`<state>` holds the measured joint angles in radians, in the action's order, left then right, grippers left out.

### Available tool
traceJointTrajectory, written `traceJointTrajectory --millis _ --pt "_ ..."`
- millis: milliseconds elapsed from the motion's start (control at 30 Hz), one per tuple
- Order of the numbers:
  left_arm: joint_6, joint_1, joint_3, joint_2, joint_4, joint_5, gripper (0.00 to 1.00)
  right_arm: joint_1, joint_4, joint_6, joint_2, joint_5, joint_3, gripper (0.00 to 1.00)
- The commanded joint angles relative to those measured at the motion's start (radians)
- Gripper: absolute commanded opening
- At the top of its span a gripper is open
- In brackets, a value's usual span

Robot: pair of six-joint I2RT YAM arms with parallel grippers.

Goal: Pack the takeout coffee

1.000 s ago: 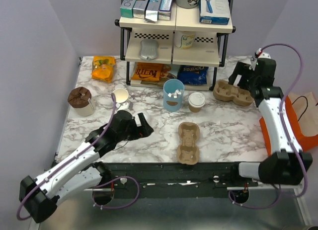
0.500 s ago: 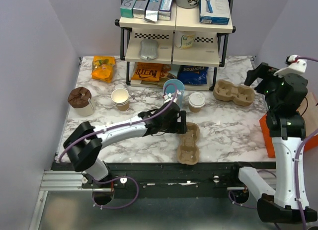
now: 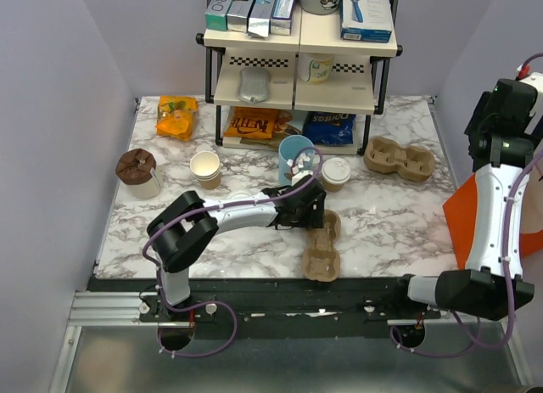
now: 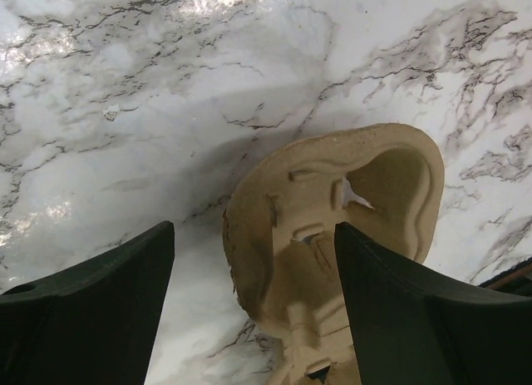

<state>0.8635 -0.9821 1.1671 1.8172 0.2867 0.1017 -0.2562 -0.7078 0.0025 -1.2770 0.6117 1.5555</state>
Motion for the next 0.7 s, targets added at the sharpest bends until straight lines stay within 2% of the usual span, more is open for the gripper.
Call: traceJointTrajectory --millis 0,67,267,367,400,567,667 --pt "-0.014 -0.006 0.049 0.031 0.005 -0.022 0.82 -0.080 -0.082 -0.078 -0.057 -0.016 0.031 1.00" --pt "-0.014 -0.007 0.049 0.037 -0.001 -0.042 0.81 -0.115 -0.096 -0.078 -0.090 -0.090 0.032 1.00" --pt "-0.014 -0.018 0.077 0.054 0.006 -0.050 0.77 -0.124 -0.153 -0.075 -0.143 -0.143 -0.011 0.98" --pt "-0.020 -0.021 0.092 0.062 0.032 -0.028 0.73 -0.124 -0.212 -0.062 -0.168 -0.220 -0.003 0.89" --pt "-0.021 -0.023 0.092 0.063 0.035 -0.025 0.68 -0.124 -0.222 -0.055 -0.179 -0.255 -0.005 0.87" --pt "-0.020 -0.021 0.098 0.074 0.046 -0.022 0.54 -0.124 -0.271 -0.006 -0.189 -0.262 -0.017 0.76" --pt "-0.020 -0.023 0.098 0.077 0.054 -0.022 0.48 -0.124 -0.298 0.045 -0.174 -0.282 -0.029 0.62"
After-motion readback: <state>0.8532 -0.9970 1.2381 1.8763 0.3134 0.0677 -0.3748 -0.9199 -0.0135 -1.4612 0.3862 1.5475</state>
